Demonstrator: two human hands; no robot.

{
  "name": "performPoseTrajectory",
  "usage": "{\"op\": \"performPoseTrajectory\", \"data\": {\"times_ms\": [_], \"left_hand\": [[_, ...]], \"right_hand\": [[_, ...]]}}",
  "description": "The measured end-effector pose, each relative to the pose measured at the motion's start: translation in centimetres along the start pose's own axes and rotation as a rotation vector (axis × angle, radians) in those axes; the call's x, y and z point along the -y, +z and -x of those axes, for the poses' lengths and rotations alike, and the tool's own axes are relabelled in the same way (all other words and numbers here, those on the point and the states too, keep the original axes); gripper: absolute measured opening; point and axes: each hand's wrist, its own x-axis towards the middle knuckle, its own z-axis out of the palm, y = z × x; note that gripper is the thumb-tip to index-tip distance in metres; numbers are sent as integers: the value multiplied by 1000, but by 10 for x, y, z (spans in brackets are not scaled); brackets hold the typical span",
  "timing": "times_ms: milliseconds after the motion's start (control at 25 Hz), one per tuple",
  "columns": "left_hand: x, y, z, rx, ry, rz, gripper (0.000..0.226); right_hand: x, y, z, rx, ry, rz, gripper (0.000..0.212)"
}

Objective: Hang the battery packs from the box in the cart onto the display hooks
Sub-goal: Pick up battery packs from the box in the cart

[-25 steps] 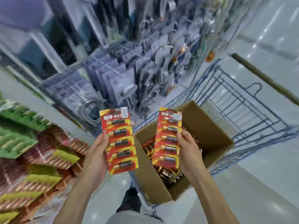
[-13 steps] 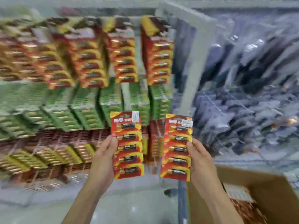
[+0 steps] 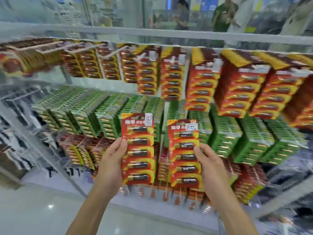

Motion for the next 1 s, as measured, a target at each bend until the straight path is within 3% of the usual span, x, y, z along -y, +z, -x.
{"op": "performPoseTrajectory", "data": {"times_ms": [240, 440, 560, 680, 760, 880, 1000], "left_hand": [[-47, -83, -38, -135, -14, 60, 23], [-63, -103, -74, -173, -28, 56, 27], [-70, -106, -95, -194, 0, 27, 37], [-80, -109, -112, -196, 45, 26, 40], [-85, -110, -121, -205, 72, 25, 40], [-91, -115, -131, -208, 88, 41, 42], [-100, -126, -142, -201, 102, 73, 41]], "right_hand": [[-5, 111, -24, 62, 48, 4, 22], [-13, 168, -60, 88, 99, -8, 49], [-9, 191, -81, 144, 103, -38, 28], [-3, 205, -103, 198, 101, -27, 50], [3, 212, -116, 215, 87, -57, 46], [4, 225, -130, 239, 84, -67, 63], [3, 237, -144, 242, 83, -81, 43]]}}
